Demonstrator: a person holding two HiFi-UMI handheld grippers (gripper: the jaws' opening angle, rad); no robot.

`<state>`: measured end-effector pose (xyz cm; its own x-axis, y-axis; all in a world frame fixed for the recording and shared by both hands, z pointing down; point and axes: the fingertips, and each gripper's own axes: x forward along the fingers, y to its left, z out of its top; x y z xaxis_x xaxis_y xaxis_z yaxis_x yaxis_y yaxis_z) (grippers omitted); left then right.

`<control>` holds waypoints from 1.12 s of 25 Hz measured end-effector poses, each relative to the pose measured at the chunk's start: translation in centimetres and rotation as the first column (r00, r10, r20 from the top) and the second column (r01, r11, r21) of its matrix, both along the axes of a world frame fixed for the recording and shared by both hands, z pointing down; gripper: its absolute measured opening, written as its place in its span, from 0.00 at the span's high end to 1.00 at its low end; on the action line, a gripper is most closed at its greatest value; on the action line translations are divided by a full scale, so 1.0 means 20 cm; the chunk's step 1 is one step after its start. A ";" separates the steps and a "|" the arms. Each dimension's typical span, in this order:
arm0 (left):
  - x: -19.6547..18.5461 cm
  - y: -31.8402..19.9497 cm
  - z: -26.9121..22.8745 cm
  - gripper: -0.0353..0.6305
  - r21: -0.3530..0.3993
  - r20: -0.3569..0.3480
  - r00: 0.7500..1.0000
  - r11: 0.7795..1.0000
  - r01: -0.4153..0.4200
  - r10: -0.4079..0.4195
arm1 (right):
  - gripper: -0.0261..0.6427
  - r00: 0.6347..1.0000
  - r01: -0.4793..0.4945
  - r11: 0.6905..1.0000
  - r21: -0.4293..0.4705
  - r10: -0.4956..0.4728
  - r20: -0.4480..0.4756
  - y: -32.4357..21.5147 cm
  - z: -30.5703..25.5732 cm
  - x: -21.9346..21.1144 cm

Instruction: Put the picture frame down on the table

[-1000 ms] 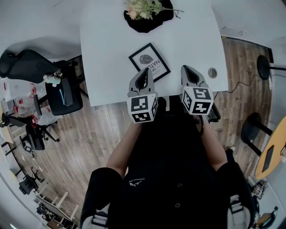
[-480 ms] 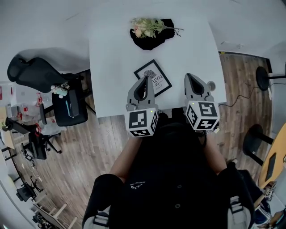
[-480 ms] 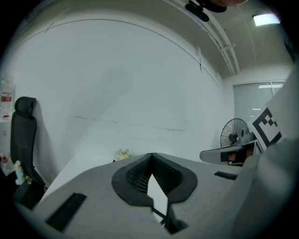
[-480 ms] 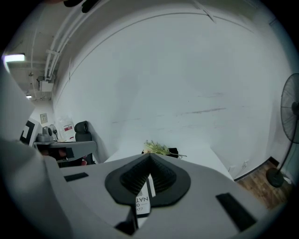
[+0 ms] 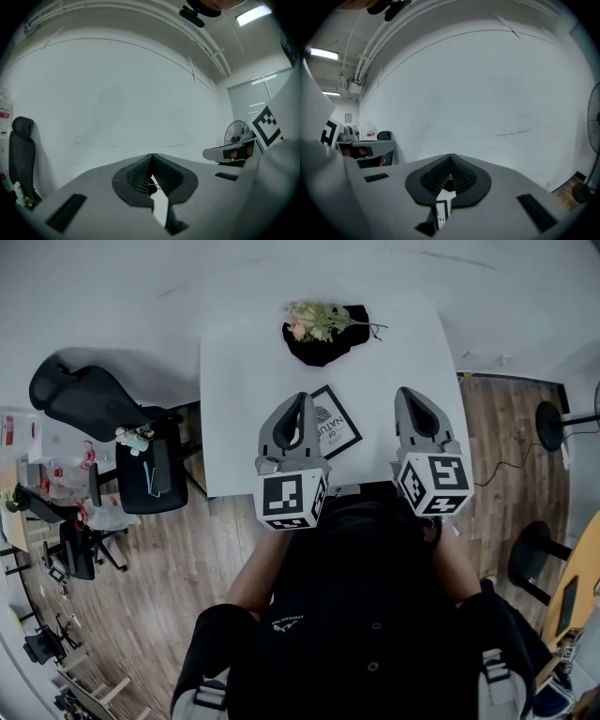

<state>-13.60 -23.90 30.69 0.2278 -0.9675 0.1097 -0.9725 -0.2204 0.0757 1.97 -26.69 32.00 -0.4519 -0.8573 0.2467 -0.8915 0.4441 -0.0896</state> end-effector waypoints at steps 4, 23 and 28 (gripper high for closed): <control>-0.03 -0.03 -0.12 0.94 0.057 0.000 1.000 0.998 0.008 -0.008 | 0.96 1.000 0.025 0.998 0.055 -0.026 0.013 -0.03 -0.13 -0.01; 0.02 0.05 -0.07 0.94 0.056 0.007 1.000 0.998 0.017 -0.017 | 0.96 0.992 0.121 0.987 0.105 -0.125 0.033 0.03 -0.17 -0.07; 0.02 0.07 -0.03 0.94 0.042 0.004 1.000 0.999 0.028 -0.028 | 0.96 0.993 0.111 0.990 0.085 -0.114 0.037 0.05 -0.12 -0.06</control>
